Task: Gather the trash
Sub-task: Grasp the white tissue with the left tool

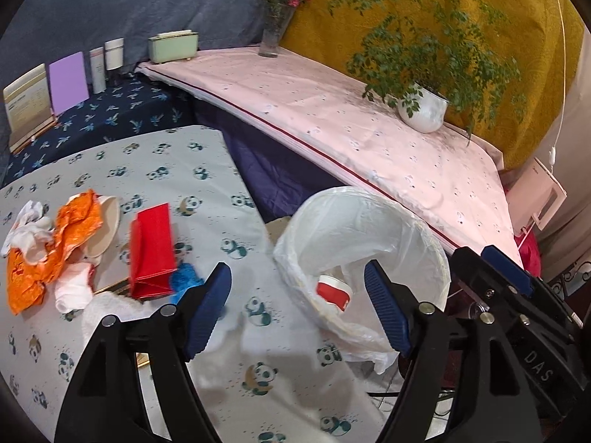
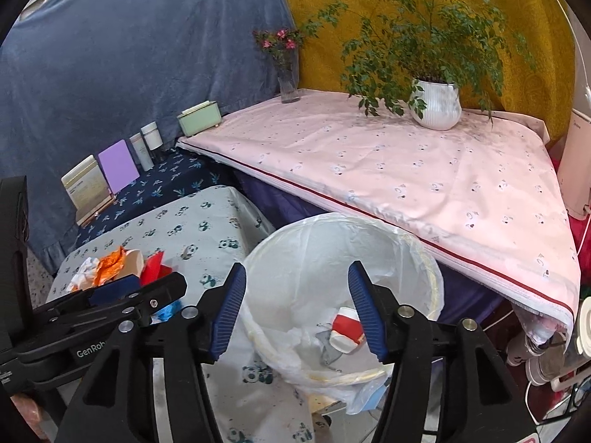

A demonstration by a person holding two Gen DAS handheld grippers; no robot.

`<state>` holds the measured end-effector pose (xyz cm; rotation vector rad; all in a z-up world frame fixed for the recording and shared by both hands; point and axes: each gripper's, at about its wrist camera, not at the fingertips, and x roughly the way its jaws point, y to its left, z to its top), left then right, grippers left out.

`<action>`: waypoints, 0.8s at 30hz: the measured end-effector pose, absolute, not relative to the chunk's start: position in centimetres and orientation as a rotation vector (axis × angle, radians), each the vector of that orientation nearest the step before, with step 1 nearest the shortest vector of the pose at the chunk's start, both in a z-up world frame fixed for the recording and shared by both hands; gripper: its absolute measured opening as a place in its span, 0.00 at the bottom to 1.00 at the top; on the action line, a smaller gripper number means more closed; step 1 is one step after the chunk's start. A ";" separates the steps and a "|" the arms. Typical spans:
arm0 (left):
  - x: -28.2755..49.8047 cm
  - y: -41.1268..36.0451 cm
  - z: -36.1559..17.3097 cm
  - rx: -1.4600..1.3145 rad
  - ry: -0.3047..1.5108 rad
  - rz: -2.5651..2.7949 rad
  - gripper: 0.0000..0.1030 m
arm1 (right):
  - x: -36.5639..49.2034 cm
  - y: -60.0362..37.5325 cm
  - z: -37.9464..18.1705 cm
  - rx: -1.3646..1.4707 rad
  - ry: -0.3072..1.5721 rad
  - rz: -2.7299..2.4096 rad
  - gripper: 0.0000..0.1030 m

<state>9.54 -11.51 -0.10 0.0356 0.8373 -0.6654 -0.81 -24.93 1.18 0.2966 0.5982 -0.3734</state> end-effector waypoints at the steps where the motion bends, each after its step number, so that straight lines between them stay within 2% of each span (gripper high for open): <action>1: 9.5 -11.0 -0.1 0.032 0.836 -0.654 0.69 | -0.7 -24.5 1.3 0.293 0.599 -0.367 0.56; 11: 10.5 -3.5 -1.3 -0.017 0.866 -0.499 0.70 | 0.7 -19.1 1.1 0.256 0.629 -0.270 0.57; 24: 11.1 3.0 -3.9 -0.083 0.921 -0.371 0.80 | 2.6 -13.0 -0.9 0.225 0.692 -0.169 0.59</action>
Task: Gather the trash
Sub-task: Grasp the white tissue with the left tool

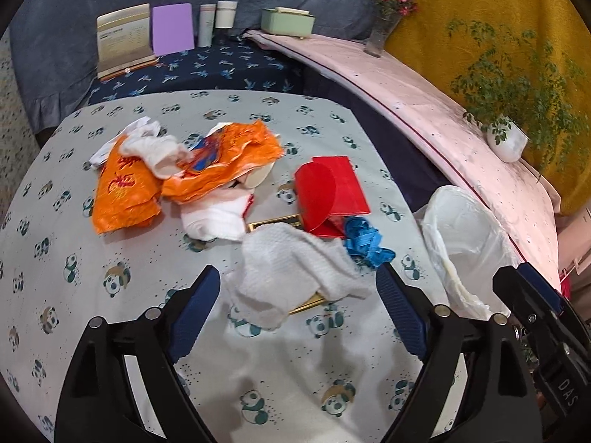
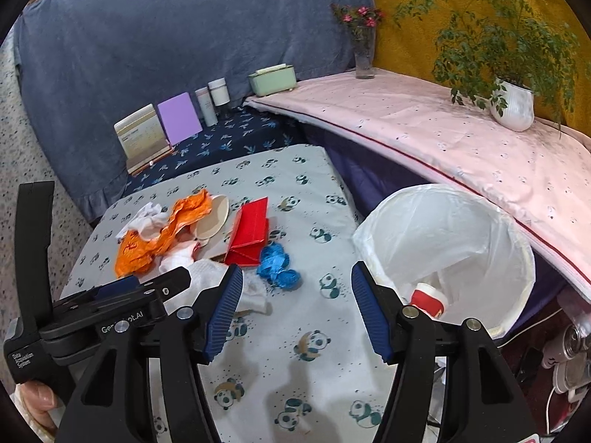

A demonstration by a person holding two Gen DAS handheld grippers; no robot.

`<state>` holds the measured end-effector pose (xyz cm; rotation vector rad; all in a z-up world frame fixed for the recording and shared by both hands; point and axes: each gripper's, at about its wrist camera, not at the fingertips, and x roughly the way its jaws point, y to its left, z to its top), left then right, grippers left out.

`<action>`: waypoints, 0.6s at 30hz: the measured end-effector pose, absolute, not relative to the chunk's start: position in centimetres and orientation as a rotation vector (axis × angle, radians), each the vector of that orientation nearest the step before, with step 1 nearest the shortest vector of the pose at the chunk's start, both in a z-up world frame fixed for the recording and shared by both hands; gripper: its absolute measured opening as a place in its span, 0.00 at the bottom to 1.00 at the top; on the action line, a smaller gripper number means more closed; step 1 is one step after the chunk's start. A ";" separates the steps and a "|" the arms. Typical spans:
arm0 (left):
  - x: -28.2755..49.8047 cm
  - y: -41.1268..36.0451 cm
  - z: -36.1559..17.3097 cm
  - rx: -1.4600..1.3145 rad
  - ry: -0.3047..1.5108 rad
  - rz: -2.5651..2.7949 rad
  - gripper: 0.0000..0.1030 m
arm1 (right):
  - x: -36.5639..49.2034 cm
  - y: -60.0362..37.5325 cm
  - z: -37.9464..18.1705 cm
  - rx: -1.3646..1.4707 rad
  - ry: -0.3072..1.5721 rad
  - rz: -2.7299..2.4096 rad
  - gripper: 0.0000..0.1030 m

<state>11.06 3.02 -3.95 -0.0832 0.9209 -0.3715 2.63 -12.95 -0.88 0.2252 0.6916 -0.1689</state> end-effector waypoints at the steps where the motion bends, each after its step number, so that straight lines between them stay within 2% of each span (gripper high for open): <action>1: 11.0 3.3 -4.1 -0.088 0.926 -0.369 0.81 | 2.7 -12.7 -1.1 0.225 0.696 -0.167 0.61; 7: 11.7 4.2 -5.3 -0.119 0.955 -0.358 0.86 | 3.4 -11.7 -2.5 0.218 0.734 -0.156 0.61; 13: 12.9 4.2 -6.8 -0.138 0.994 -0.362 0.86 | 4.4 -11.7 -4.0 0.228 0.770 -0.153 0.61; 16: 13.6 3.8 -7.5 -0.141 1.014 -0.372 0.84 | 4.9 -12.0 -4.7 0.235 0.784 -0.150 0.61; 18: 13.9 3.4 -7.9 -0.133 1.023 -0.376 0.77 | 5.3 -12.2 -5.0 0.236 0.794 -0.150 0.61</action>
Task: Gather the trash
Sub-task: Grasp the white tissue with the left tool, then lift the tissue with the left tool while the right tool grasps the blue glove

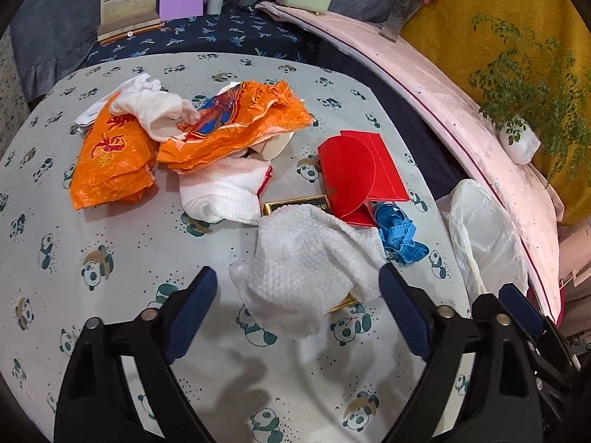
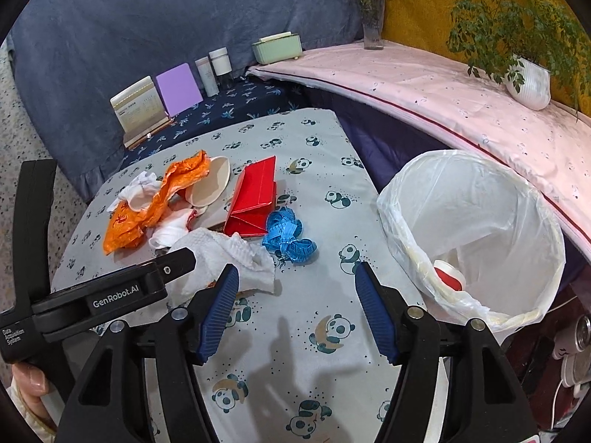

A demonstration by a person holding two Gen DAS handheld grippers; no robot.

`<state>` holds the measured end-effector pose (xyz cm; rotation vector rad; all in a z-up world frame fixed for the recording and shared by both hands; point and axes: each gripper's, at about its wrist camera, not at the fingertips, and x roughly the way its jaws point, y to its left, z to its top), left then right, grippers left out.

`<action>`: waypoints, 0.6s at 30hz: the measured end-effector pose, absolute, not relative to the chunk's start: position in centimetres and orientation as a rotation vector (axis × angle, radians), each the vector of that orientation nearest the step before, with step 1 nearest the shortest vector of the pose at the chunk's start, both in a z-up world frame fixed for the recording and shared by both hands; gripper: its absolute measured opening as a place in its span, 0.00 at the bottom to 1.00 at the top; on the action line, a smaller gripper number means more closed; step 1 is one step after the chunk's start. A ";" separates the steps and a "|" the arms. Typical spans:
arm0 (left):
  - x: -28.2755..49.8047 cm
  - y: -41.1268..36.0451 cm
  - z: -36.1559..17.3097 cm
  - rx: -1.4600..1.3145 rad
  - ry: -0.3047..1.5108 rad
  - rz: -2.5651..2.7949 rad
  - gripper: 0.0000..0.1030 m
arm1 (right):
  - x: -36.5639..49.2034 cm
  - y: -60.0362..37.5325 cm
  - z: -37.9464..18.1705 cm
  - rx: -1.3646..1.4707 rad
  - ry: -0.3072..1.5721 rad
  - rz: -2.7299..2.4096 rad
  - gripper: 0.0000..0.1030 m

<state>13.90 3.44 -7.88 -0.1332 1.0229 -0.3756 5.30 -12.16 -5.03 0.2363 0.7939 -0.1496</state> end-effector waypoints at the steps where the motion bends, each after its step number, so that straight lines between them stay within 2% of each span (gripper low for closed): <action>1: 14.1 3.3 -8.1 -0.127 1.032 -0.381 0.71 | 5.5 -12.2 -5.2 0.237 0.798 -0.150 0.61; 4: 14.7 3.0 -9.0 -0.121 1.066 -0.391 0.51 | 6.2 -12.5 -5.8 0.243 0.809 -0.151 0.61; 6: 14.9 3.1 -9.4 -0.127 1.078 -0.395 0.34 | 6.6 -12.6 -6.2 0.249 0.817 -0.152 0.61; 7: 15.1 3.2 -9.5 -0.127 1.088 -0.407 0.18 | 6.9 -12.7 -6.4 0.254 0.820 -0.151 0.61; 8: 15.1 3.2 -9.5 -0.125 1.090 -0.412 0.08 | 7.1 -12.7 -6.5 0.257 0.824 -0.151 0.61; 11: 15.0 4.0 -8.7 -0.135 1.057 -0.411 0.04 | 7.8 -12.9 -6.9 0.265 0.834 -0.145 0.61; 18: 14.8 6.3 -5.9 -0.144 0.985 -0.394 0.03 | 10.3 -12.5 -7.5 0.260 0.846 -0.135 0.61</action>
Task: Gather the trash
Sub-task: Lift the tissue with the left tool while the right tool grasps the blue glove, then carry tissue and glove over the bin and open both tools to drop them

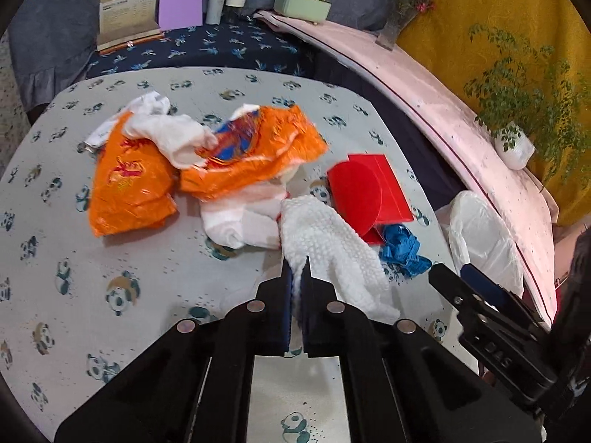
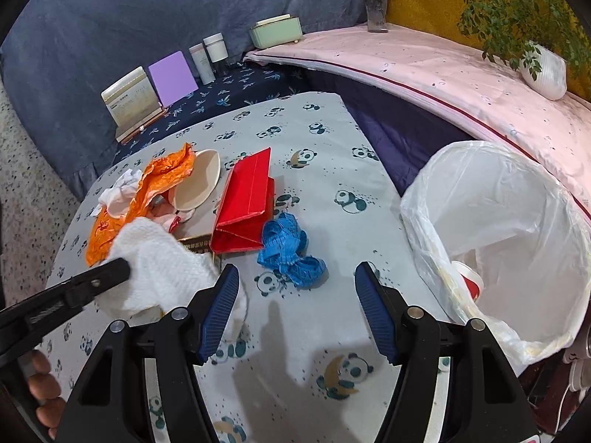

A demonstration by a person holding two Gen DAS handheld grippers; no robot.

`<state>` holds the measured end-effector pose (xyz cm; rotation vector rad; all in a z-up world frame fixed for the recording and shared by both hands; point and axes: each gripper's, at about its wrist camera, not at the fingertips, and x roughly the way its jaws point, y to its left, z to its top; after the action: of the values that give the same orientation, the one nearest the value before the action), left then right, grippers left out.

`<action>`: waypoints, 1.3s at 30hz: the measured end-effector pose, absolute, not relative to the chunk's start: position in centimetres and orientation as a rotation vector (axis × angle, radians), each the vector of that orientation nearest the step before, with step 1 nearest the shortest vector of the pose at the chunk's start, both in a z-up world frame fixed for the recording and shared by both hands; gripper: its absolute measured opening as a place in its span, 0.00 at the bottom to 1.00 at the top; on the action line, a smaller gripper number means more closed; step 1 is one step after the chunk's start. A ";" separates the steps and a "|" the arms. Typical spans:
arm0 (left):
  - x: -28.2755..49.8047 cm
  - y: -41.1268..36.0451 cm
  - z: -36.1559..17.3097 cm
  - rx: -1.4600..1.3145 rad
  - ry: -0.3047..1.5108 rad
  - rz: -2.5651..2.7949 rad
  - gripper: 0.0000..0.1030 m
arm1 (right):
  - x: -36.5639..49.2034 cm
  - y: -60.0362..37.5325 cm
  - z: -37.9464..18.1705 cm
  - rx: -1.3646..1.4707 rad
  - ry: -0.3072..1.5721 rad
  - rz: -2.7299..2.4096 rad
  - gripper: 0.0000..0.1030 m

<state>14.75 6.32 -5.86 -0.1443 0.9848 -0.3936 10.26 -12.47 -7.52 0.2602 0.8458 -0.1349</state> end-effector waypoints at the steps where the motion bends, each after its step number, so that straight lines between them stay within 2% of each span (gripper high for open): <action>1: 14.8 6.6 -5.7 -0.147 0.983 -0.392 0.03 | 10.6 -12.4 -7.7 0.255 0.849 -0.134 0.61; 8: 15.0 7.7 -5.2 -0.151 0.973 -0.380 0.03 | 13.2 -11.9 -9.8 0.227 0.895 -0.133 0.57; 11: 15.0 7.6 -5.2 -0.149 0.975 -0.381 0.03 | 13.9 -12.0 -10.9 0.231 0.925 -0.133 0.49; 14: 14.8 7.3 -5.0 -0.138 0.970 -0.385 0.03 | 13.6 -12.3 -11.3 0.247 0.930 -0.120 0.29; 15: 14.6 7.1 -4.9 -0.133 0.967 -0.386 0.03 | 13.4 -12.3 -11.2 0.248 0.929 -0.115 0.28; 25: 12.6 3.7 -1.9 -0.095 0.908 -0.469 0.03 | 9.5 -13.5 -6.7 0.265 0.808 -0.131 0.26; 39: 8.8 -6.1 3.3 -0.009 0.810 -0.688 0.03 | 2.7 -20.0 -1.1 0.324 0.645 -0.262 0.25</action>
<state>8.84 -6.14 3.31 -0.0095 0.8095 -0.6876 2.73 -20.02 -1.12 0.3236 0.6448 -0.2616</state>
